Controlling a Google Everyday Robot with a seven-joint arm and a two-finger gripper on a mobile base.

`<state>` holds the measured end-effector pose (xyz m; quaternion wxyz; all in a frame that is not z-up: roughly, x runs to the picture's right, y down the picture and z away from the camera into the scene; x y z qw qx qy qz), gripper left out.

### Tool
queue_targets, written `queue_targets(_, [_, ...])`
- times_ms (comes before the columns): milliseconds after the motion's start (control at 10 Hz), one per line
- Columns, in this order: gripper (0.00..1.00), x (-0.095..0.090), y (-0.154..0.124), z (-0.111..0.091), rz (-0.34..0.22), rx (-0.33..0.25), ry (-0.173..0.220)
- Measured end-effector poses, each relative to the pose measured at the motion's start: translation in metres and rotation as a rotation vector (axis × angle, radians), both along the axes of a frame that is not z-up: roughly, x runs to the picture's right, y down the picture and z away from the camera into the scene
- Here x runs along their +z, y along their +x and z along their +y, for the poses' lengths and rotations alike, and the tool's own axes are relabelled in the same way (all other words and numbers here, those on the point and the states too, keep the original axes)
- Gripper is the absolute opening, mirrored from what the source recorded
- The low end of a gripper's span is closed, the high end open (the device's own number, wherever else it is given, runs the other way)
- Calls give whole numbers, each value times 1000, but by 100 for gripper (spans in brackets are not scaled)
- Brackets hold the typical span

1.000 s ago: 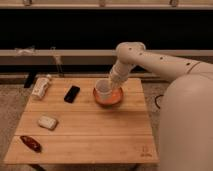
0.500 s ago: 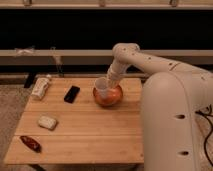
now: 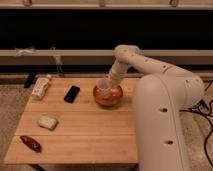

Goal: Place the ceramic cup in the ceramic bowl

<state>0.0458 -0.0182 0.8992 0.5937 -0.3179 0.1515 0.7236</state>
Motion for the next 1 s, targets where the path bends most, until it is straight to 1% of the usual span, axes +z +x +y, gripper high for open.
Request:
queue_targets(300, [63, -1, 7, 1, 1, 15, -6])
queue_targets(600, [63, -19, 15, -11, -8, 15, 26])
queue_targets(700, [63, -29, 22, -17, -7, 10, 44])
queue_targets(800, [63, -35, 26, -22, -8, 8, 56])
queue_targets(900, [63, -39, 30, -25, -7, 9, 65])
queue_targets(1000, [63, -38, 32, -23, -5, 9, 62])
